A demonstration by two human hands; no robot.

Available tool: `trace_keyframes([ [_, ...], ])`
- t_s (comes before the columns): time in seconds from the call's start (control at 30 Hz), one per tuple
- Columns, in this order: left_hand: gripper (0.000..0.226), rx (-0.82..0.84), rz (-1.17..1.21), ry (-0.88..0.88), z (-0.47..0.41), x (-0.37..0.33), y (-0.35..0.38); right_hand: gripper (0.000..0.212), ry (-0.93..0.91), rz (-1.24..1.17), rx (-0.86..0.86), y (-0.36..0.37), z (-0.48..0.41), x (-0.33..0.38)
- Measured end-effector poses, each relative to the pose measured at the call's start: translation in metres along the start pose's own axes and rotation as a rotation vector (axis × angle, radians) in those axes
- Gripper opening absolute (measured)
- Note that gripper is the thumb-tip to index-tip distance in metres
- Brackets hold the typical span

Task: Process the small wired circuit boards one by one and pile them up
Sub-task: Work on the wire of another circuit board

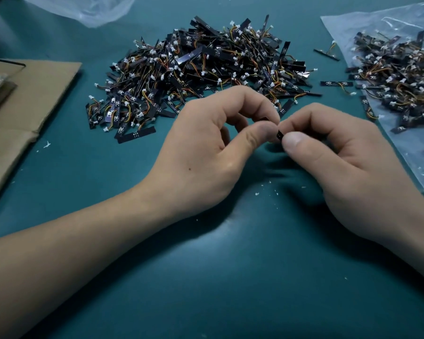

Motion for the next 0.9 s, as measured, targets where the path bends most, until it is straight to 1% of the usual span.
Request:
trace_keyframes([
  [0.07, 0.012, -0.003, 0.023, -0.005, -0.0002, 0.0009, -0.0003, 0.036, -0.011, -0.040, 0.034, -0.0004, -0.0005, -0.0009],
  [0.17, 0.003, 0.019, 0.102, -0.009, 0.0010, 0.0015, 0.0006, 0.034, -0.032, -0.117, 0.015, -0.0023, 0.0001, -0.0025],
  [0.3, 0.021, -0.014, 0.171, 0.008, 0.0015, -0.0016, -0.0023, 0.024, -0.074, -0.204, -0.006, -0.0025, 0.0016, -0.0016],
  [0.43, 0.031, -0.005, 0.197, -0.044, 0.0013, -0.0019, -0.0020, 0.018, -0.077, -0.158, 0.016, 0.0002, 0.0011, -0.0018],
  [0.53, 0.031, 0.072, 0.194, -0.094, 0.0004, -0.0001, 0.0011, 0.014, -0.089, -0.138, 0.002, -0.0007, 0.0023, -0.0001],
  [0.6, 0.033, 0.120, 0.154, -0.116, -0.0002, 0.0019, 0.0031, 0.015, -0.084, -0.123, -0.001, -0.0007, 0.0024, 0.0000],
  [0.7, 0.039, 0.123, 0.085, -0.135, 0.0001, 0.0037, 0.0035, 0.020, -0.079, -0.121, 0.008, -0.0002, 0.0018, 0.0002],
  [0.8, 0.037, 0.135, 0.131, -0.119, 0.0008, 0.0017, 0.0034, 0.019, -0.073, -0.162, 0.006, -0.0011, 0.0021, -0.0007],
  [0.9, 0.033, 0.164, 0.087, -0.100, 0.0018, -0.0005, 0.0050, 0.020, -0.073, -0.179, 0.013, -0.0009, 0.0025, -0.0016],
])
Point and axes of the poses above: each hand's wrist, its own z-axis away from the middle knuckle, its own y-axis out of the palm, x = y × z, the point moved 4 cm from there along -z, towards the middle knuckle, and after that the axes turned 15 degrees about x, right-handed, at the moved point
